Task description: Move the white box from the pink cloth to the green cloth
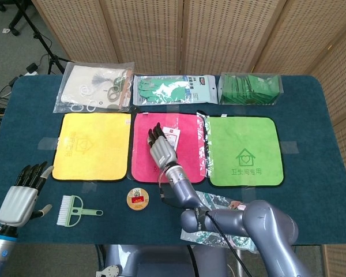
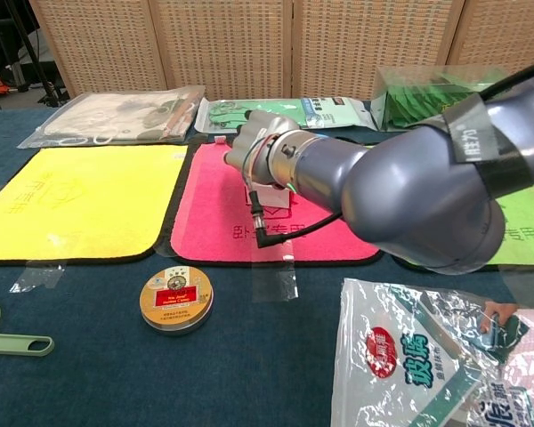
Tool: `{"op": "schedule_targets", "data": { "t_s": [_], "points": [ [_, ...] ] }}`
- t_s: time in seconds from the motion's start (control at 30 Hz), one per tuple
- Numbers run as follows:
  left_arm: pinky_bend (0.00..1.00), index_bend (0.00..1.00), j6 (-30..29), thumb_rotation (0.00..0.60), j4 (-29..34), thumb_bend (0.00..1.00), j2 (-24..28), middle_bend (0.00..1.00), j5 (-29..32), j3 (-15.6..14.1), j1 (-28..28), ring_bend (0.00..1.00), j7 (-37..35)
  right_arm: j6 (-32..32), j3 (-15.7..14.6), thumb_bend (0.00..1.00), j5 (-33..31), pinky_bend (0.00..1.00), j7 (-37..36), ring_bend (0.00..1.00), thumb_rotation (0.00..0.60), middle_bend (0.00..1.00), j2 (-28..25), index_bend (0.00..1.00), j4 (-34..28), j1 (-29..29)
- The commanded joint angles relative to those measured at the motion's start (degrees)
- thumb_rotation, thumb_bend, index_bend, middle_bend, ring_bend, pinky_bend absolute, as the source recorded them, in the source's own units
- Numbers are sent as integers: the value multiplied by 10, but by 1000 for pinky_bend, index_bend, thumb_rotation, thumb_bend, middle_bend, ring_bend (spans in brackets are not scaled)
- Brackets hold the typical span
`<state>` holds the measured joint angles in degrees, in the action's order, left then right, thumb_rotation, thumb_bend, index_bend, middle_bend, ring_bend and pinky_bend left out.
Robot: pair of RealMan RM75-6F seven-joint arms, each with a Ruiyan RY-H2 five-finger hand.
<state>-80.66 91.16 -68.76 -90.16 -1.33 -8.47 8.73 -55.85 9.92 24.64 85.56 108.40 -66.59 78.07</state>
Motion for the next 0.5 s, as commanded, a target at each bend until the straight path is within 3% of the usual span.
{"op": "schedule_targets", "data": {
  "t_s": [0.03,0.5],
  "points": [
    [0,0,0,600,1,155,0,0,-2,-1,0,0,0,-5,-6,1000,-6,0,1,0,600,0,-6,66,-5,-6],
    [0,0,-7,600,7,155,3,0,-14,-6,1,0,-6,-28,-34,1000,-14,0,-19,0,600,0,-26,66,-46,-40]
  ]
}}
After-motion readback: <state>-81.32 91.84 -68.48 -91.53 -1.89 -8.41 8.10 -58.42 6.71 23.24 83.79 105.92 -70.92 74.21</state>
